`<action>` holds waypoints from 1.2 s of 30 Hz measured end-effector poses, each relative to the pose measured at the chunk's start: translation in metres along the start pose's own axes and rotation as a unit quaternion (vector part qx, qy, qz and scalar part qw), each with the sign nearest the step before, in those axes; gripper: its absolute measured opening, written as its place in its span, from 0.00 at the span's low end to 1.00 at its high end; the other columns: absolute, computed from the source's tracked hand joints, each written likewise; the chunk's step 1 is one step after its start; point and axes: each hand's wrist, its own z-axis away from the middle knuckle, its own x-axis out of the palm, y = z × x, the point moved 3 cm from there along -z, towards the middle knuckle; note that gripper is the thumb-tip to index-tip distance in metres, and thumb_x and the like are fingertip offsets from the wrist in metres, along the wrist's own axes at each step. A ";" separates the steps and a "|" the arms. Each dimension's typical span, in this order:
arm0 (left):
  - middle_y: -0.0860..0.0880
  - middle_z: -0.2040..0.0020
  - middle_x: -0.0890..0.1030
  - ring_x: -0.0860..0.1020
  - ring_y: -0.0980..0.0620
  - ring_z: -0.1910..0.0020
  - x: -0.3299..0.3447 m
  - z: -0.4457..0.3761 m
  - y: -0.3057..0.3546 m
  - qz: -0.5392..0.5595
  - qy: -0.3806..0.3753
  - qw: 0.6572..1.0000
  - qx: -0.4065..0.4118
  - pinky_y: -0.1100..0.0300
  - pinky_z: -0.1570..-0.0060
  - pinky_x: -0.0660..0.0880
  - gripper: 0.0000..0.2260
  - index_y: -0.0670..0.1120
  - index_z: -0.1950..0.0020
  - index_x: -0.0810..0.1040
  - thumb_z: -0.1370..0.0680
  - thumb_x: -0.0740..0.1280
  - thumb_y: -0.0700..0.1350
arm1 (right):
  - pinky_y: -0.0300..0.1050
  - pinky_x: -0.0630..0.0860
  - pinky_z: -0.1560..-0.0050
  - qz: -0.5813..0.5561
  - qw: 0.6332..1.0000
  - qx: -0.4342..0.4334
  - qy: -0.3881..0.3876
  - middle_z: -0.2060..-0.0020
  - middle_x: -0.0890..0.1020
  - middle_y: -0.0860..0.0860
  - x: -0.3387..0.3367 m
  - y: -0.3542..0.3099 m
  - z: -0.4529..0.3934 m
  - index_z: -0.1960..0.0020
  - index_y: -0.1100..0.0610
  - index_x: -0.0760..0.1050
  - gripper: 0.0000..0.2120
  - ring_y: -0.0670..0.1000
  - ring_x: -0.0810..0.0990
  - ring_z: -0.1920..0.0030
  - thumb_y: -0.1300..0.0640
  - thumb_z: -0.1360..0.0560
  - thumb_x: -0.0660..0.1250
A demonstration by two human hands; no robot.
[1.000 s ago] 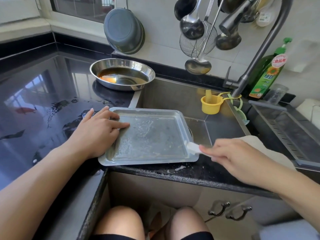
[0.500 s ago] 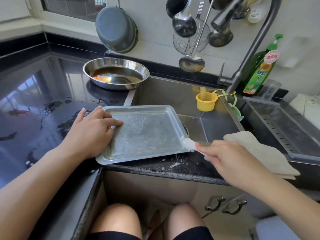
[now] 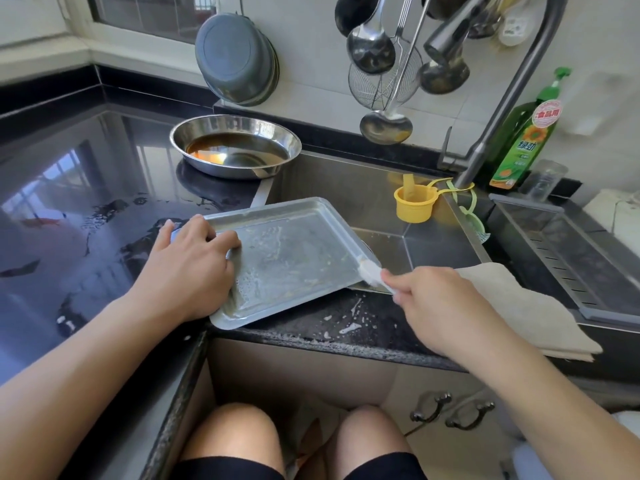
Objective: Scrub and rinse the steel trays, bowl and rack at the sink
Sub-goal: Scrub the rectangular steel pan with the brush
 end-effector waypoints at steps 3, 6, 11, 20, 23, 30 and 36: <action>0.49 0.47 0.71 0.70 0.47 0.41 -0.001 0.001 0.002 -0.009 -0.004 1.000 0.003 0.42 0.31 0.62 0.32 0.52 0.35 0.78 0.27 0.41 0.56 | 0.45 0.75 0.59 -0.027 0.996 -0.082 -0.025 0.59 0.75 0.43 0.007 -0.037 0.013 0.27 0.34 0.70 0.23 0.48 0.74 0.57 0.56 0.18 0.61; 0.50 0.45 0.70 0.70 0.47 0.39 -0.002 0.001 0.002 -0.006 -0.020 1.000 -0.001 0.42 0.29 0.61 0.33 0.53 0.34 0.76 0.27 0.40 0.56 | 0.40 0.72 0.63 -0.027 0.992 -0.119 -0.045 0.56 0.78 0.43 0.009 -0.046 0.011 0.28 0.34 0.70 0.21 0.46 0.75 0.57 0.53 0.17 0.61; 0.51 0.44 0.69 0.69 0.48 0.40 -0.002 -0.001 -0.001 0.014 -0.036 0.999 -0.010 0.50 0.34 0.63 0.33 0.56 0.32 0.76 0.29 0.40 0.57 | 0.48 0.73 0.59 0.050 0.997 -0.012 -0.049 0.52 0.76 0.49 -0.013 0.001 -0.028 0.31 0.28 0.71 0.19 0.55 0.76 0.59 0.49 0.16 0.60; 0.52 0.33 0.69 0.66 0.47 0.27 0.000 -0.004 -0.003 0.113 -0.056 0.992 0.000 0.55 0.32 0.66 0.20 0.56 0.27 0.74 0.17 0.57 0.45 | 0.47 0.73 0.52 -0.019 0.965 -0.223 -0.134 0.54 0.71 0.42 -0.006 -0.035 -0.026 0.42 0.25 0.74 0.14 0.44 0.72 0.55 0.47 0.17 0.64; 0.54 0.31 0.67 0.64 0.52 0.25 -0.002 -0.004 -0.004 0.136 -0.066 0.988 0.007 0.59 0.37 0.66 0.20 0.57 0.26 0.74 0.17 0.57 0.44 | 0.48 0.72 0.56 0.043 0.969 -0.219 -0.109 0.54 0.70 0.43 -0.005 -0.026 -0.052 0.32 0.29 0.72 0.18 0.45 0.71 0.55 0.49 0.17 0.63; 0.54 0.34 0.70 0.67 0.50 0.30 -0.003 -0.004 -0.003 0.081 -0.055 0.995 0.021 0.53 0.28 0.62 0.25 0.59 0.27 0.74 0.21 0.50 0.51 | 0.47 0.71 0.59 0.019 0.960 -0.259 -0.103 0.57 0.69 0.43 0.000 -0.029 -0.040 0.31 0.34 0.73 0.15 0.46 0.71 0.58 0.46 0.15 0.59; 0.55 0.37 0.70 0.61 0.56 0.46 -0.003 -0.003 -0.002 0.068 -0.037 0.996 0.036 0.53 0.28 0.58 0.27 0.59 0.28 0.75 0.23 0.48 0.51 | 0.51 0.70 0.59 0.093 0.952 -0.272 -0.101 0.56 0.68 0.44 -0.002 -0.038 -0.042 0.28 0.29 0.66 0.20 0.50 0.72 0.56 0.50 0.14 0.57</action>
